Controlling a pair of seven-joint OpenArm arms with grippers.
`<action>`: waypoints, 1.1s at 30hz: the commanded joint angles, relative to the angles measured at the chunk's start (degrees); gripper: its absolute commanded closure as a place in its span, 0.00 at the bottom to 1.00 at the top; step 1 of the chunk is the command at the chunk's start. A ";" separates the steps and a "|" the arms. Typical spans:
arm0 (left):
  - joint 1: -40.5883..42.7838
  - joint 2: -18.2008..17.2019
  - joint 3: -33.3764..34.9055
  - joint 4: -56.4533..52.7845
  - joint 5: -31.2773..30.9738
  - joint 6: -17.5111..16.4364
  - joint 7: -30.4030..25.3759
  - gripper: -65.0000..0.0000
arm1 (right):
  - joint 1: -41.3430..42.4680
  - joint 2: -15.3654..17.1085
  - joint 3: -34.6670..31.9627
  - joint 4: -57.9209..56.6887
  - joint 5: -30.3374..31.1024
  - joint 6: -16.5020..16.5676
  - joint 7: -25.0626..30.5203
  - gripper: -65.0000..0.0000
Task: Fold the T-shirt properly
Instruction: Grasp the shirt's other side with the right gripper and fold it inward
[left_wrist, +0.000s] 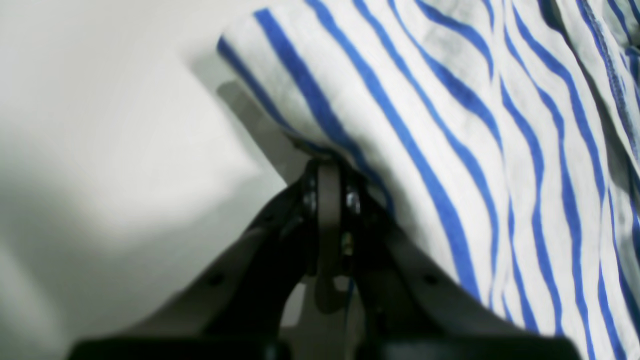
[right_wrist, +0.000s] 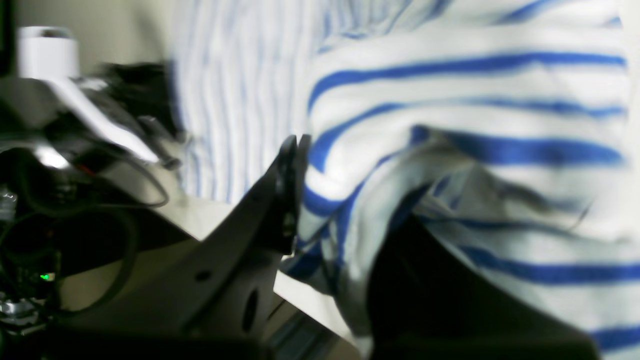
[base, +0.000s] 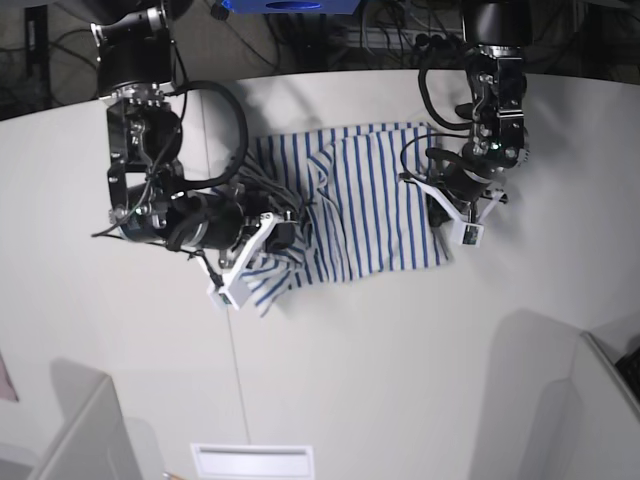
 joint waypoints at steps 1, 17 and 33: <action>0.77 -1.04 0.02 0.11 1.20 0.10 3.03 1.00 | 0.29 -0.50 0.21 1.31 0.17 0.04 0.49 1.00; 5.08 -2.18 -0.07 2.74 1.37 0.10 3.03 1.00 | 1.70 -6.83 -11.57 1.49 -0.27 -3.39 2.16 1.00; 7.19 -2.62 0.10 4.33 9.72 0.01 3.03 1.00 | 2.66 -8.15 -21.95 -3.00 -0.27 -5.59 8.58 1.00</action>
